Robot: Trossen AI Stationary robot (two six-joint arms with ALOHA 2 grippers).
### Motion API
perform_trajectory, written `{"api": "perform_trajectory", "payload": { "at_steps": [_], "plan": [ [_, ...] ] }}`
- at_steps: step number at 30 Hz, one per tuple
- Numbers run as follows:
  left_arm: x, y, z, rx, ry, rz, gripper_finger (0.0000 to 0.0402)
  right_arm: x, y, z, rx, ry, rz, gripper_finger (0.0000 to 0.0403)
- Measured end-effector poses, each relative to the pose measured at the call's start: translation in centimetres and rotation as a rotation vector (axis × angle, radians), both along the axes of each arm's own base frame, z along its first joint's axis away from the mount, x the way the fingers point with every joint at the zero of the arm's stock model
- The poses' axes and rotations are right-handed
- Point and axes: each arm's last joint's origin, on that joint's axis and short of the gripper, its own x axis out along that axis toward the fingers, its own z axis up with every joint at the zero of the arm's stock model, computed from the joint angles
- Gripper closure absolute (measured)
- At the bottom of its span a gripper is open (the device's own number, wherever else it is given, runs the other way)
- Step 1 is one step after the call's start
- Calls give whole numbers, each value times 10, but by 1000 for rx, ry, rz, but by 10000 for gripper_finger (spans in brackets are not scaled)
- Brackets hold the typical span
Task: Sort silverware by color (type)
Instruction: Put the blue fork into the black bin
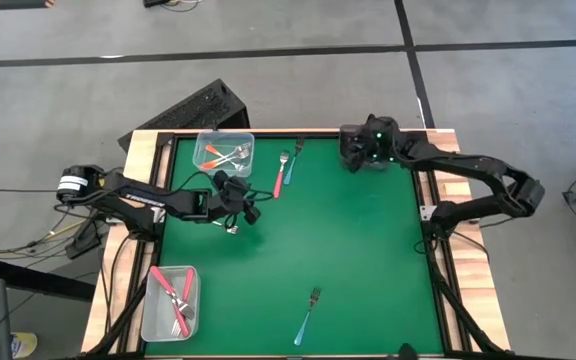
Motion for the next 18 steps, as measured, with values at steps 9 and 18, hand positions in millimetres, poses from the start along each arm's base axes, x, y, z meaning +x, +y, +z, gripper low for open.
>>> {"api": "perform_trajectory", "payload": {
  "at_steps": [9,18],
  "plan": [
    [1,4,2,-3,-22,5,260,51,11,-15,9,-35,42,217],
    [1,4,1,10,0,-6,260,104,-9,-14,157,-29,-28,219]
  ]
}}
